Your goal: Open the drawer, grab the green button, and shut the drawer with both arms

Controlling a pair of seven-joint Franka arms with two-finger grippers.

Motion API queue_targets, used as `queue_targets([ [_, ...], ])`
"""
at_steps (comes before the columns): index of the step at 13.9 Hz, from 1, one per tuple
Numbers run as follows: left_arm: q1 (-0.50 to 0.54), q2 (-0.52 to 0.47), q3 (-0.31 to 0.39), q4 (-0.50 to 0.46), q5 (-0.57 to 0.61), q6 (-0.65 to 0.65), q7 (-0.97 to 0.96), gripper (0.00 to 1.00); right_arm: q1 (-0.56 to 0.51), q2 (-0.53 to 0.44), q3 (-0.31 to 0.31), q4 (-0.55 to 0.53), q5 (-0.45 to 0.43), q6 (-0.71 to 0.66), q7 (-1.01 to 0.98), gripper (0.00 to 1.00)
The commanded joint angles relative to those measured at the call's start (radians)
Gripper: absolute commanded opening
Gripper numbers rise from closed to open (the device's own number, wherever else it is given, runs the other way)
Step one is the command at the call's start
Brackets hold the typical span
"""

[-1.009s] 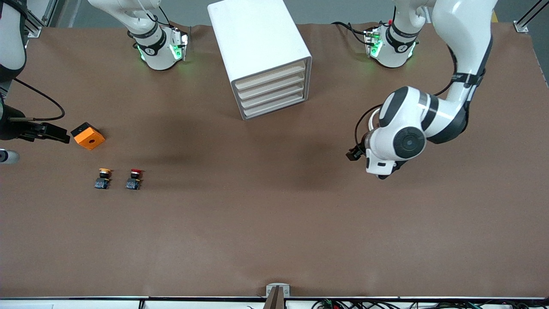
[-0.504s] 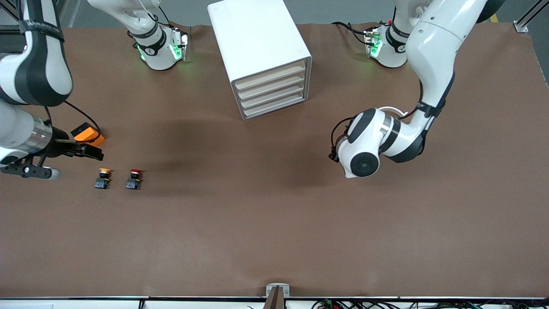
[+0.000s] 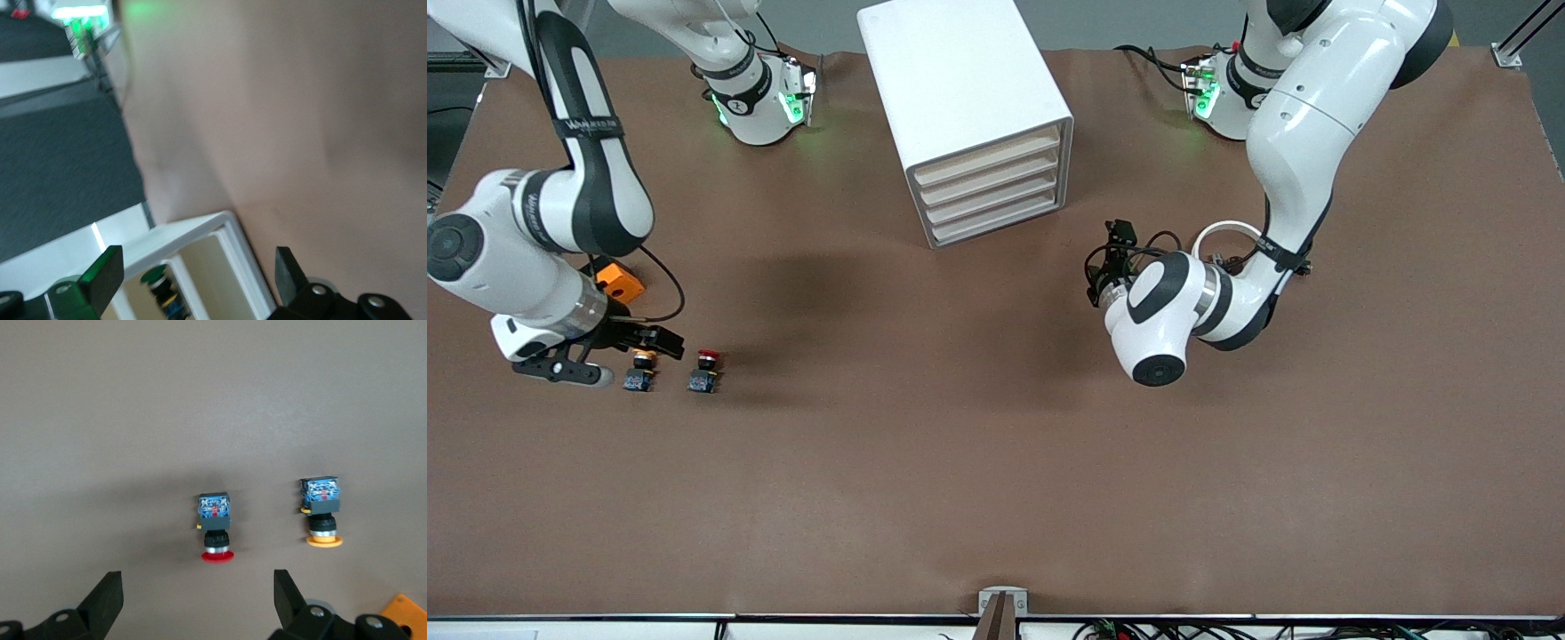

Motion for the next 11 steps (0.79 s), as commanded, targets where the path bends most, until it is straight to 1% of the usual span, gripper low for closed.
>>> queue_targets([
  [1, 0.003, 0.049, -0.036, 0.043, -0.052, -0.038, -0.118, 1.00, -0.001, 0.074, 0.000, 0.006, 0.011, 0.079, 0.016, 1.00],
  [6, -0.008, 0.135, -0.037, 0.055, -0.159, -0.040, -0.257, 1.00, 0.000, 0.181, 0.000, 0.008, 0.011, 0.188, 0.018, 1.00],
  [8, -0.022, 0.161, -0.037, 0.055, -0.165, -0.040, -0.287, 1.00, 0.002, 0.216, 0.000, 0.008, 0.011, 0.220, 0.018, 1.00],
  [11, -0.029, 0.173, -0.037, 0.057, -0.194, -0.040, -0.319, 1.00, 0.003, 0.256, 0.000, 0.014, 0.011, 0.224, 0.018, 1.00],
])
